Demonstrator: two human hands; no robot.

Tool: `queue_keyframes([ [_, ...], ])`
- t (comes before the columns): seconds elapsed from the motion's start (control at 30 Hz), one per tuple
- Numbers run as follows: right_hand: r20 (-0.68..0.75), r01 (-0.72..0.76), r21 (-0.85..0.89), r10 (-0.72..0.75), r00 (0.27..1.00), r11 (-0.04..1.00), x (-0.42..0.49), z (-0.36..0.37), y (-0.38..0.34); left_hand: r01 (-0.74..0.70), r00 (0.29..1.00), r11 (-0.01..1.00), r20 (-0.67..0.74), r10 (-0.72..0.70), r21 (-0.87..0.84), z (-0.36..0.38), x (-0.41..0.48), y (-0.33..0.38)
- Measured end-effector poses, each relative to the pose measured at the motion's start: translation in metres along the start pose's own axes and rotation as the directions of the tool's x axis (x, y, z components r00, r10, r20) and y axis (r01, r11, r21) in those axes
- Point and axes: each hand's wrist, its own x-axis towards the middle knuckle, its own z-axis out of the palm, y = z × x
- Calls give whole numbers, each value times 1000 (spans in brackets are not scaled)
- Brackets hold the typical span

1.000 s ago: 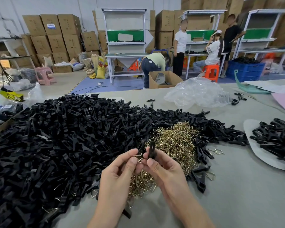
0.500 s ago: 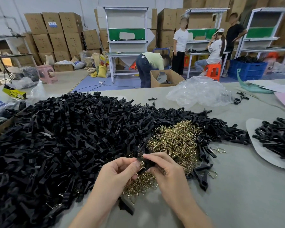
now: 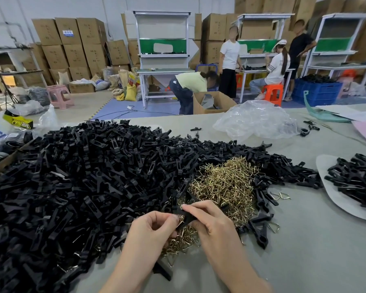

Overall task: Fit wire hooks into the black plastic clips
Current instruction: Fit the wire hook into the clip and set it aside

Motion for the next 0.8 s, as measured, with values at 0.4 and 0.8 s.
queue_keyframes([
  [0.4, 53, -63, 83, 59, 997, 995, 0, -3, -2, -34, 997, 997, -76, 29, -74, 6, -4, 3],
  [0.8, 125, -73, 140, 55, 991, 988, -2, -2, 0, 216, 950, 900, 296, -103, -380, -10, -2, 2],
])
